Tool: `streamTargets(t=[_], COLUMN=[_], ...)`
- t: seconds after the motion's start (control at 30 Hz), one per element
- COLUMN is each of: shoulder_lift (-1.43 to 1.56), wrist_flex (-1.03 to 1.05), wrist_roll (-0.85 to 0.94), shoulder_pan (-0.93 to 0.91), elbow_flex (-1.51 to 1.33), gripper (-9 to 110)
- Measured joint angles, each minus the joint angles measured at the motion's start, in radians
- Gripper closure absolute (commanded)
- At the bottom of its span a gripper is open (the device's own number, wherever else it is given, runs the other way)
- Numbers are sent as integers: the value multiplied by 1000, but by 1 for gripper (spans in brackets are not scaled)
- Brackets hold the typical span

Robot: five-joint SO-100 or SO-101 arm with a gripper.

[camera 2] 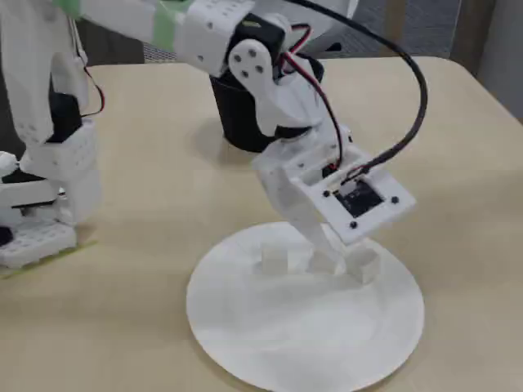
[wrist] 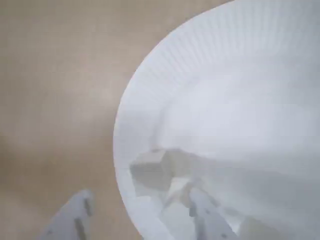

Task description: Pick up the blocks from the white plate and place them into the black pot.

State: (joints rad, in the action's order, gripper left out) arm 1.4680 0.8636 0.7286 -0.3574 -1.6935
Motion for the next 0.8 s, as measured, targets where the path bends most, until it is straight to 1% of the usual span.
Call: streamTargets(t=[0.57,0.8], shoulder_lift=[-189,-210], wrist_flex=[3,2], wrist_roll=[71,60], shoulder_pan=[40,38], elbow_flex=[118,129], gripper=[81,93])
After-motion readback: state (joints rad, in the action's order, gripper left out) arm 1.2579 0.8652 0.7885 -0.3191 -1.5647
